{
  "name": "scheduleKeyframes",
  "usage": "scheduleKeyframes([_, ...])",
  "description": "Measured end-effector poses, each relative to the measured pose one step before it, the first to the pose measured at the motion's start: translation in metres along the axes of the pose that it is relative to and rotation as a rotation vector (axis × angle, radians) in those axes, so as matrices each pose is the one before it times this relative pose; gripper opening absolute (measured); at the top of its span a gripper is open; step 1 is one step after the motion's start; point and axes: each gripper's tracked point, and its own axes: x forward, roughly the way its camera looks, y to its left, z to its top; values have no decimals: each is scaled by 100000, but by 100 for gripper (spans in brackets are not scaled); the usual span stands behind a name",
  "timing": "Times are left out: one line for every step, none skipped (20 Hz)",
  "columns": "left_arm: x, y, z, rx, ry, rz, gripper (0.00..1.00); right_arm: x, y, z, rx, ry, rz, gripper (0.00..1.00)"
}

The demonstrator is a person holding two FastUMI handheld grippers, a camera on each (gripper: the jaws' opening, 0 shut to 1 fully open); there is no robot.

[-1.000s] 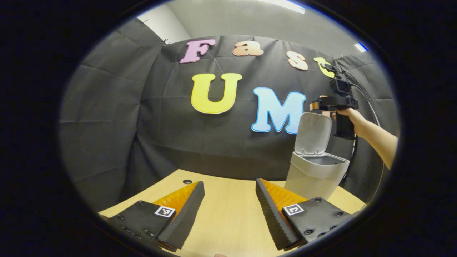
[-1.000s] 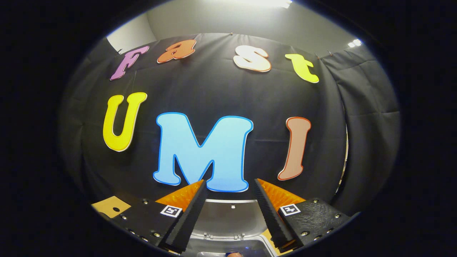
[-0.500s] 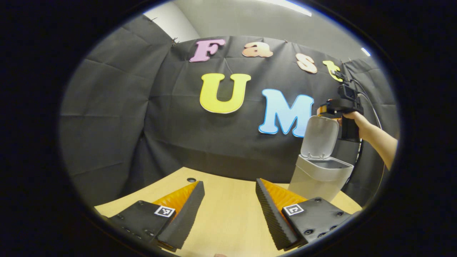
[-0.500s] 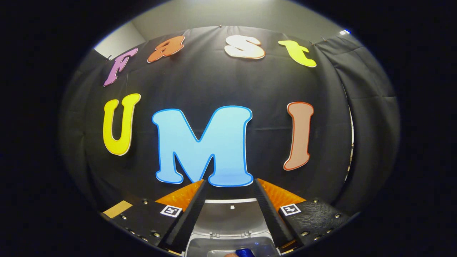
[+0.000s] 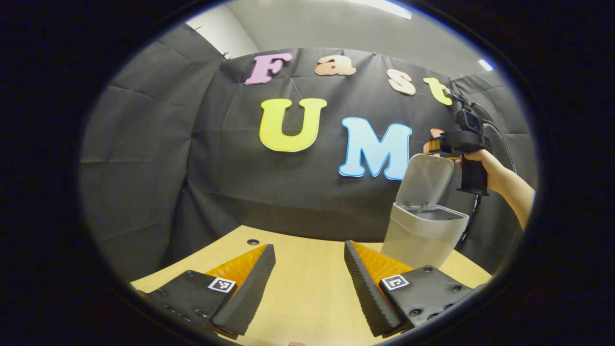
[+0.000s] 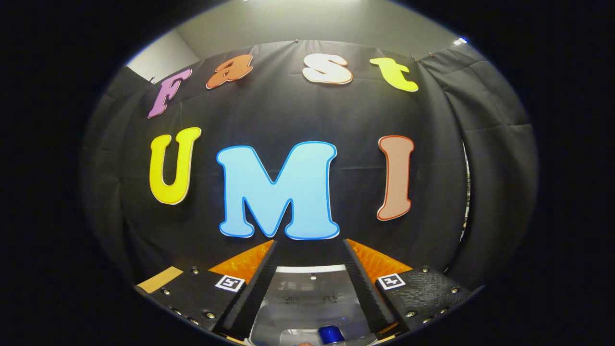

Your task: Press the lid of the desktop garbage bin to open it, pick up the crumpled paper on the desktop and throw it into the bin, then pick up the pop can on the desktop and drop it into the bin, and finally close the garbage bin lid.

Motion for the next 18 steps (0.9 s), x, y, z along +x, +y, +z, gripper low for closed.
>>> scheduleKeyframes([26, -246, 30, 282, -196, -825, 96, -939, -11, -680, -332, 1002, 280, 81])
scheduleKeyframes([-56, -192, 125, 180, -310, -820, 96, -905, 25, -612, 248, 1247, 226, 86])
scheduleKeyframes([-38, -214, 112, 138, -298, -611, 96, -852, -74, -823, 516, 1447, 109, 85])
scheduleKeyframes([-7, -174, 52, 144, -206, -640, 96, -796, -13, -866, 332, 1373, 301, 86])
scheduleKeyframes([-96, -167, -31, 24, -4, -493, 96, -613, 56, -886, 322, 1353, 223, 86])
scheduleKeyframes([-64, -112, -44, -34, 79, -478, 96, -467, 28, -1018, -18, 1634, 310, 86])
scheduleKeyframes([-111, -153, -56, 84, 261, -244, 96, -392, -1, -1243, 98, 2254, 79, 86])
scheduleKeyframes([-47, 114, -57, -8, 50, 74, 96, -240, 65, -1170, -44, 2465, 391, 86])
scheduleKeyframes([-66, 77, -97, -279, 170, -47, 94, -167, 138, -1415, -305, 2977, 280, 86])
scheduleKeyframes([-84, 36, -128, -260, 472, 29, 96, -59, 141, -1177, -638, 2623, 550, 86])
scheduleKeyframes([-141, 205, -61, 108, 164, 242, 96, 39, 86, -1006, -367, 1488, 249, 86])
scheduleKeyframes([-34, 198, 25, 394, 133, 308, 96, -3, 45, -520, -1, 650, 232, 86])
scheduleKeyframes([-58, 171, 21, 400, -130, 437, 96, 57, 17, -386, 111, -523, 199, 86])
scheduleKeyframes([28, 101, 56, 130, -141, 269, 96, 157, -13, -227, 175, -459, 350, 86])
scheduleKeyframes([-13, 95, -46, -172, 336, 369, 96, 297, 17, -321, 217, -342, 266, 86])
scheduleKeyframes([-86, 186, -109, -299, 448, 236, 96, 303, -40, -246, 265, 456, 149, 86])
scheduleKeyframes([-101, 107, -101, -232, 155, 60, 96, 332, -46, -399, 301, 503, 213, 86])
scheduleKeyframes([-5, 97, 29, 70, 84, 335, 96, 204, -94, -145, 368, 206, -139, 86])
